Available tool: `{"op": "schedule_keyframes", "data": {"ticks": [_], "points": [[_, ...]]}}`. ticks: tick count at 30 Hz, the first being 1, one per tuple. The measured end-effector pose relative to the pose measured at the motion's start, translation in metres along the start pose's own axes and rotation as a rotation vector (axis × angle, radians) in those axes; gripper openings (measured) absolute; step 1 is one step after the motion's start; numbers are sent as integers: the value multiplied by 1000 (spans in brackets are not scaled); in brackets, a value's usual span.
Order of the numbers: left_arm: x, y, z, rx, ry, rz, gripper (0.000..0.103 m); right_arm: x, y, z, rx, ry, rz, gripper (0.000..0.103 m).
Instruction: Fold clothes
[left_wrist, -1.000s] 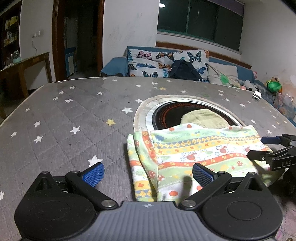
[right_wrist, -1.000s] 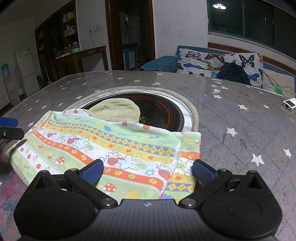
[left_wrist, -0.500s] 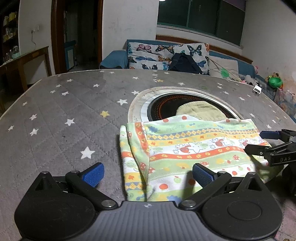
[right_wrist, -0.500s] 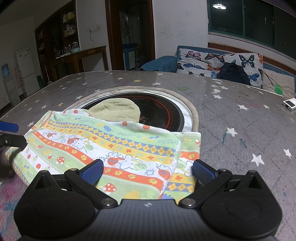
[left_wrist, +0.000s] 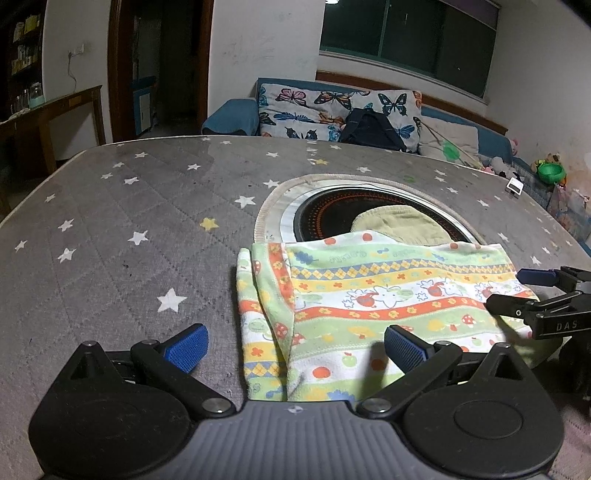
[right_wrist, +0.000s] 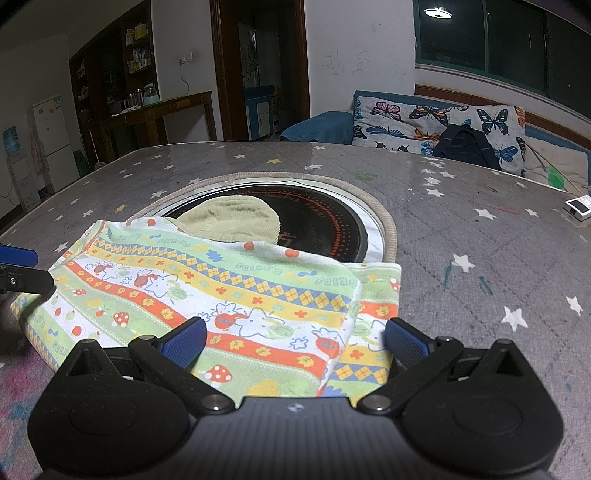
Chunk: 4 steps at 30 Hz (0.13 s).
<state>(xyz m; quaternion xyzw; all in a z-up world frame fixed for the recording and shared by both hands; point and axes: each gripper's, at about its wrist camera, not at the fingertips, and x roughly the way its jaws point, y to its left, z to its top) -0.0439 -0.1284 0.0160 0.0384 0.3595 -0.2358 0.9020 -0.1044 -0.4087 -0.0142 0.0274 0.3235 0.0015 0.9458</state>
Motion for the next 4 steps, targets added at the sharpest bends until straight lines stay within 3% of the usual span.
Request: {"op": "schedule_keyframes", "data": {"ticks": [4], "points": [[-1, 0, 0, 2, -7, 3, 103, 0, 0, 0, 0, 0, 0, 103]]}}
